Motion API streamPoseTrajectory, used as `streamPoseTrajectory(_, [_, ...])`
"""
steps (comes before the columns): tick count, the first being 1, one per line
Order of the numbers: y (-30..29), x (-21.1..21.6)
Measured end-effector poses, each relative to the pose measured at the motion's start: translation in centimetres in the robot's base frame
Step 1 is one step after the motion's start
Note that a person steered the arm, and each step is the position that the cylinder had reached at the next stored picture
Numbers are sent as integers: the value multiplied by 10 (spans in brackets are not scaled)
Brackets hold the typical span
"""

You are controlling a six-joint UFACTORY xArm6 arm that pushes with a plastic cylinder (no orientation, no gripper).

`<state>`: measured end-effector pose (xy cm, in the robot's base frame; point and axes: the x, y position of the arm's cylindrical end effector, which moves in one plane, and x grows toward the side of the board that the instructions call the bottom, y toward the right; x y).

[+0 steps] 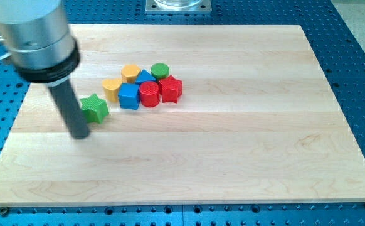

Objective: Add the green star into the group of blocks

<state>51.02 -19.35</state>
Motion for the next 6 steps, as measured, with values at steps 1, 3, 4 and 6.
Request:
streamPoseTrajectory(1, [14,-35])
streamPoseTrajectory(3, [46,-31])
streamPoseTrajectory(4, [65,-77])
streamPoseTrajectory(6, [-1,-104])
